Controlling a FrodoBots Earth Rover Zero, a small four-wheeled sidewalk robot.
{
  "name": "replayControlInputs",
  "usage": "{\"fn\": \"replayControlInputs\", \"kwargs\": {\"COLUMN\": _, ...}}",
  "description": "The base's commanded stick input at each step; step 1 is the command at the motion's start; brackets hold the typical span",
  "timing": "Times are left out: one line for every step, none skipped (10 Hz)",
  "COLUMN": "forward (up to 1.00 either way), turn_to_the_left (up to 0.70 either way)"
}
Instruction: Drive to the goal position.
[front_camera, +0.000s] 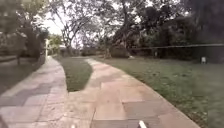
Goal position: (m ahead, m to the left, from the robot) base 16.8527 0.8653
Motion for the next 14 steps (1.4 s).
{"fn": "replayControlInputs", "kwargs": {"forward": 1.0, "turn_to_the_left": 0.0}}
{"fn": "replayControlInputs", "kwargs": {"forward": 1.0, "turn_to_the_left": 0.0}}
{"fn": "replayControlInputs", "kwargs": {"forward": 1.0, "turn_to_the_left": 0.0}}
{"fn": "replayControlInputs", "kwargs": {"forward": 1.0, "turn_to_the_left": 0.0}}
{"fn": "replayControlInputs", "kwargs": {"forward": 1.0, "turn_to_the_left": 0.0}}
{"fn": "replayControlInputs", "kwargs": {"forward": 1.0, "turn_to_the_left": 0.0}}
{"fn": "replayControlInputs", "kwargs": {"forward": 1.0, "turn_to_the_left": 0.0}}
{"fn": "replayControlInputs", "kwargs": {"forward": 1.0, "turn_to_the_left": 0.0}}
{"fn": "replayControlInputs", "kwargs": {"forward": 1.0, "turn_to_the_left": 0.01}}
{"fn": "replayControlInputs", "kwargs": {"forward": 1.0, "turn_to_the_left": 0.02}}
{"fn": "replayControlInputs", "kwargs": {"forward": 1.0, "turn_to_the_left": 0.02}}
{"fn": "replayControlInputs", "kwargs": {"forward": 1.0, "turn_to_the_left": 0.02}}
{"fn": "replayControlInputs", "kwargs": {"forward": 1.0, "turn_to_the_left": 0.02}}
{"fn": "replayControlInputs", "kwargs": {"forward": 1.0, "turn_to_the_left": 0.02}}
